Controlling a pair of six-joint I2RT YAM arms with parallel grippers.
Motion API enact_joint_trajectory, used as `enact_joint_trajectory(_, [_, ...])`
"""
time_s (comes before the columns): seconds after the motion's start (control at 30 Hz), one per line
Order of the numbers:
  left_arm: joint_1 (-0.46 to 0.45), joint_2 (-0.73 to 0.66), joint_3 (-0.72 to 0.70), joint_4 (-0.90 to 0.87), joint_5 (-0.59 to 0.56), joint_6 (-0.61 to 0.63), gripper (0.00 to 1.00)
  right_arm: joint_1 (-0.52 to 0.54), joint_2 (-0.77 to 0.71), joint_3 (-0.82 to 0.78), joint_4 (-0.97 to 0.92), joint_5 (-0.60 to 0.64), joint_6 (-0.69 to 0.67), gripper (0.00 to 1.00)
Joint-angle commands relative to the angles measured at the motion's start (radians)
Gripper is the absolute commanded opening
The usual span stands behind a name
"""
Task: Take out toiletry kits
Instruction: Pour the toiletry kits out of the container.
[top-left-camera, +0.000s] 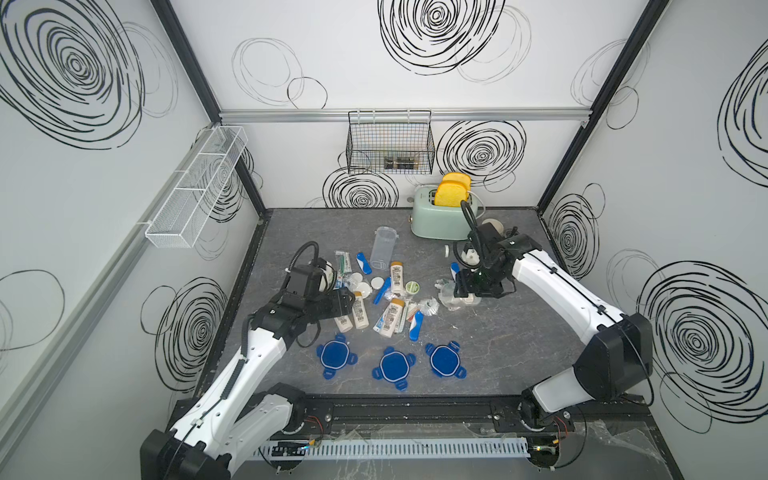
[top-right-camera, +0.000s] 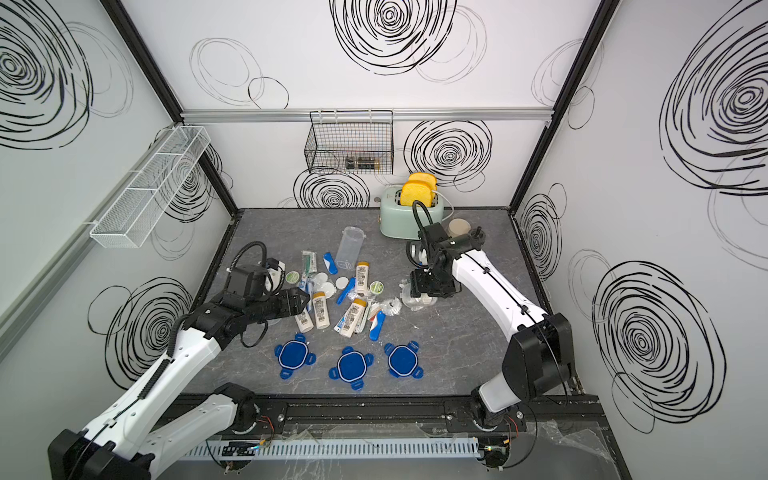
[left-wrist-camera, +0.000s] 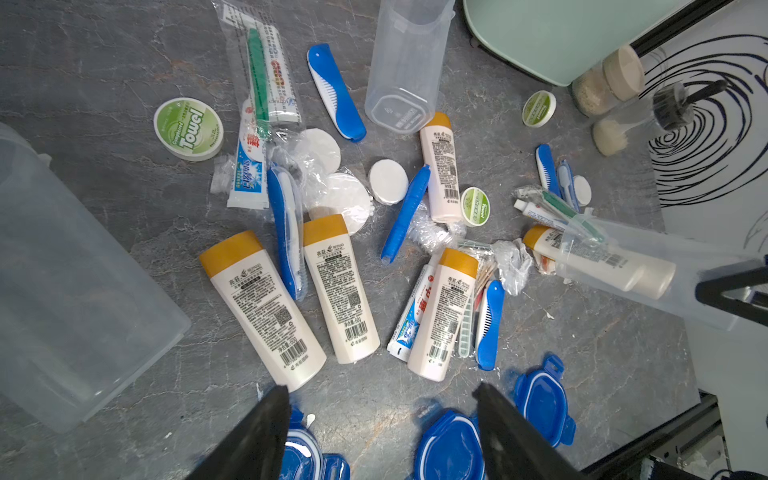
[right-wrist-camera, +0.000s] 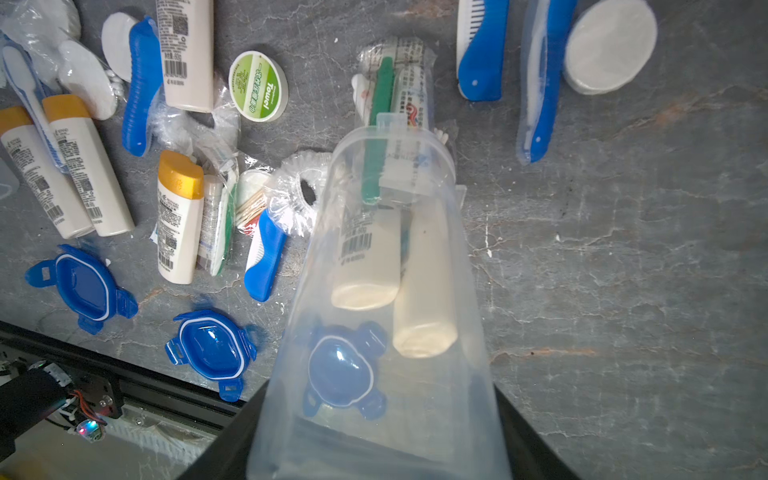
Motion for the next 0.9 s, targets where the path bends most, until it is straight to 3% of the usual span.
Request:
enact_joint_trajectory(0.0, [-0.006, -0.008, -0.005, 0.012, -0.016, 0.005, 0.74, 0.011, -0.022, 0.019, -0.004, -0.018, 0.008, 0.28])
enact_joint_trajectory(0.87, [-0.008, -0.003, -0.007, 0.012, -0.028, 0.001, 0.75, 0.030, -0.069, 0.020, -0.013, -0.002, 0.006, 0.27])
